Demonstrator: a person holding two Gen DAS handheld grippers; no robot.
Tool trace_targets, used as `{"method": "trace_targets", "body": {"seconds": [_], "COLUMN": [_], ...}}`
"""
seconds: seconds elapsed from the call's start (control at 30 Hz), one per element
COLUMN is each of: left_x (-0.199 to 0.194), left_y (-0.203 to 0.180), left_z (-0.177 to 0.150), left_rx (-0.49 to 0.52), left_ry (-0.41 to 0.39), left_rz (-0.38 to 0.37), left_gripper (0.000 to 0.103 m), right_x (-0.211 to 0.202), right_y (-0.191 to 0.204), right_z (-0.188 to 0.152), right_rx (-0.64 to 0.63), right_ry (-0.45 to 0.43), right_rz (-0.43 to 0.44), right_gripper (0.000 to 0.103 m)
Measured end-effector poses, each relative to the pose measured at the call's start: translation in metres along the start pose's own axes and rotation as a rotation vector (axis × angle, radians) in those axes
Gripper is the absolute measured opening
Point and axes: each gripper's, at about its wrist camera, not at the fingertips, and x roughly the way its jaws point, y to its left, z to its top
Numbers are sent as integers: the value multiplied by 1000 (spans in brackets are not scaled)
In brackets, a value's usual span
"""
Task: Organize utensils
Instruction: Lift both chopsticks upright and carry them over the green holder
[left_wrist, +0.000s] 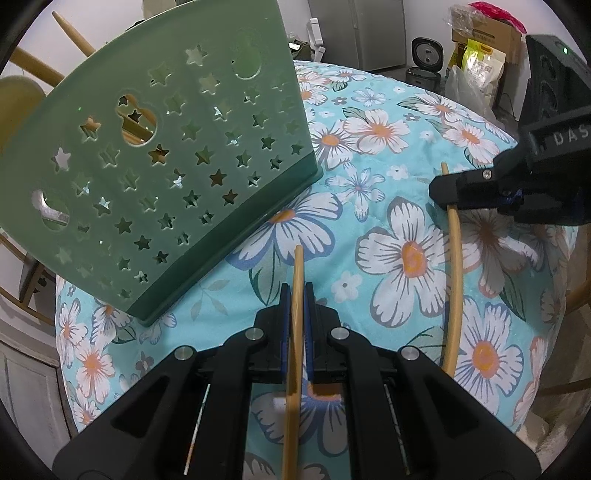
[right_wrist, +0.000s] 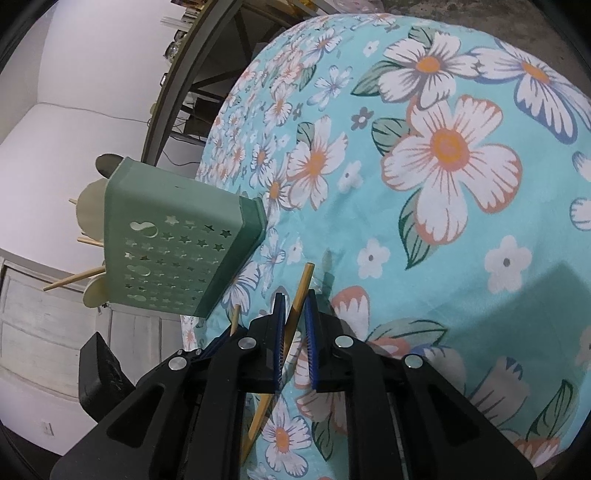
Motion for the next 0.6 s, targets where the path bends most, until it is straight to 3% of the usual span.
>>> {"method": "trace_targets", "body": {"seconds": [0.3,0.6], "left_x": [-10,-73], "left_y": [11,79], "left_z": [0,12], "left_rx": [-57,-293], "left_ry": [-40,-186], "left_rz": [-12,-209], "left_gripper": [5,5], "right_x": [-26,-67], "right_y": [20,56], "right_z": [6,8], "right_rx": [-65,-197], "right_ry": [-65,-177], "right_rz": [7,-4], "right_gripper": [9,8]}}
